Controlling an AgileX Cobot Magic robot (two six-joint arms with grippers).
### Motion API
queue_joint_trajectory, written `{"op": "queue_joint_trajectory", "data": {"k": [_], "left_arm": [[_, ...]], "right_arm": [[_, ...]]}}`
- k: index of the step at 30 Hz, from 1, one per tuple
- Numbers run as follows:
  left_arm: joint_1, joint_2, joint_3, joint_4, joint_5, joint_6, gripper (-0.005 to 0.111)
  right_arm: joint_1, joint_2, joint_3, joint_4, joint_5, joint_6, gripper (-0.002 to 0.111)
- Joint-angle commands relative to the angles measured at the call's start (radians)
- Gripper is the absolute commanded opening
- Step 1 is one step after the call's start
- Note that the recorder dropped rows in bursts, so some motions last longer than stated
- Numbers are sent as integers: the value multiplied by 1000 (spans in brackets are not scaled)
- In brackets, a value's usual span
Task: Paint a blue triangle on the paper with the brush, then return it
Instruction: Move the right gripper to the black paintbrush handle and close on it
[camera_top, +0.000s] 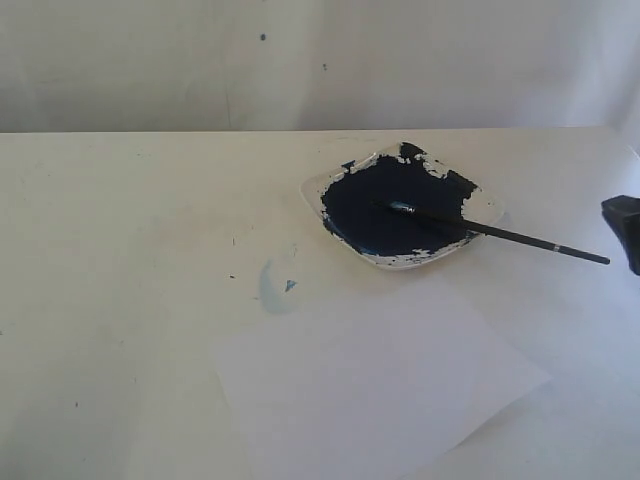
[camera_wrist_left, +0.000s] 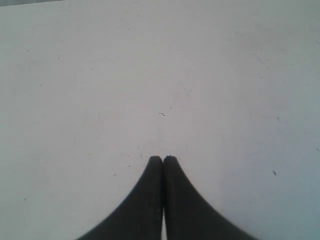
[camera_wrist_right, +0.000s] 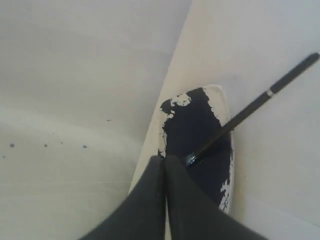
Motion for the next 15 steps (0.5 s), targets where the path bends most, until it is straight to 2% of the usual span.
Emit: {"op": "queue_joint_trajectory", "data": {"k": [1, 4, 7, 11, 15], "left_arm": [[-3, -4, 3, 1, -4, -1, 0], [-3, -4, 3, 1, -4, -1, 0], [-3, -4, 3, 1, -4, -1, 0], [-3, -4, 3, 1, -4, -1, 0], [-3, -4, 3, 1, -4, -1, 0]], "right_arm": [[1, 146, -15, -7, -101, 103, 0], [1, 236, -45, -112, -164, 134, 0], [1, 319, -85, -316, -271, 151, 0], [1, 345, -89, -309, -271, 151, 0], [1, 353, -89, -183, -177, 252, 0]]}}
